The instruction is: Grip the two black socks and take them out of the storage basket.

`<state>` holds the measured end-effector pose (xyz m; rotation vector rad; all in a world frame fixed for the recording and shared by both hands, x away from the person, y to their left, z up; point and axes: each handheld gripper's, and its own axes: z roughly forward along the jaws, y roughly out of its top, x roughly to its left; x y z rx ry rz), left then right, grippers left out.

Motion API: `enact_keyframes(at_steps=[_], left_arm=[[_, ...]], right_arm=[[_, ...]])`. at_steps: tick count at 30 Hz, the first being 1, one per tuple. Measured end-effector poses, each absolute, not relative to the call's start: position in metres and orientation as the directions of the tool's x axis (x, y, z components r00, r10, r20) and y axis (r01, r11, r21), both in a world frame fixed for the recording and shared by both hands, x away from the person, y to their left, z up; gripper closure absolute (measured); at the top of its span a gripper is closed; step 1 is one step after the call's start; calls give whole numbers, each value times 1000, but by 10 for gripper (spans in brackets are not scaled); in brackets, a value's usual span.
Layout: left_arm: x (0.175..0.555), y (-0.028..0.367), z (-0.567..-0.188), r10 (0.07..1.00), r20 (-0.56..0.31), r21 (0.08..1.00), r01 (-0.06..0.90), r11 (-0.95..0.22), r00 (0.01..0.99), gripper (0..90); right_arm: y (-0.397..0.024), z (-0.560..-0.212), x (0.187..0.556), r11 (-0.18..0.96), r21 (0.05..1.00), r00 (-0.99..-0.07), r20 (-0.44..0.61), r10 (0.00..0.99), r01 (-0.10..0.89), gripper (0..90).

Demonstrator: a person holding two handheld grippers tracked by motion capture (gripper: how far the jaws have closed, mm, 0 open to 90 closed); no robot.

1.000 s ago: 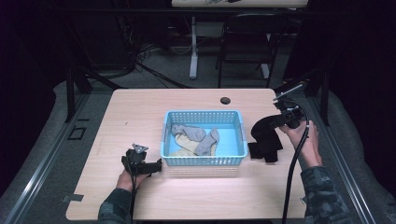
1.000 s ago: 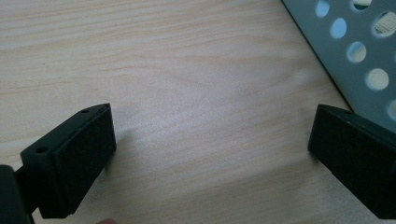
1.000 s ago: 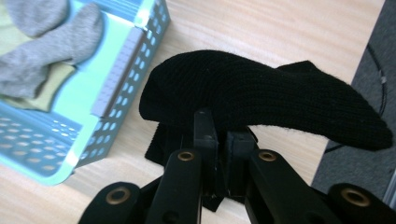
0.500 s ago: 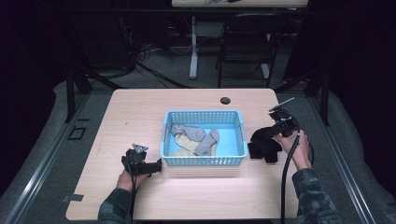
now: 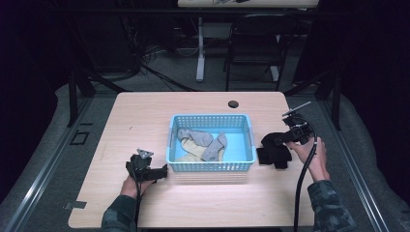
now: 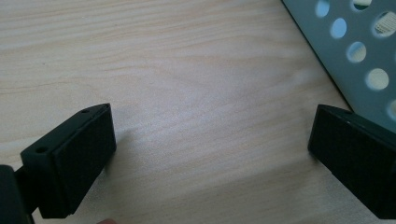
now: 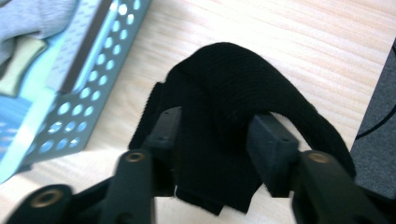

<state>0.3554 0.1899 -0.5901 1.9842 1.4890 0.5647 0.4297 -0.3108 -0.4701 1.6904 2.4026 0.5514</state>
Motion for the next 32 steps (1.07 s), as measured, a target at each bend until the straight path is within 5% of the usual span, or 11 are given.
enact_keyframes(at_steps=[9,17,32], left_arm=[[355,190,-590,959,-13,676,709,-201,284,7],[355,190,-590,959,-12,676,709,-202,285,8],[355,189,-590,957,-12,675,709,-206,289,7]], right_arm=[[-306,-456,408,330,415,-404,104,909,848,402],[-294,-457,378,355,464,-462,138,876,811,203],[-292,-515,349,419,343,-486,139,863,841,2]])
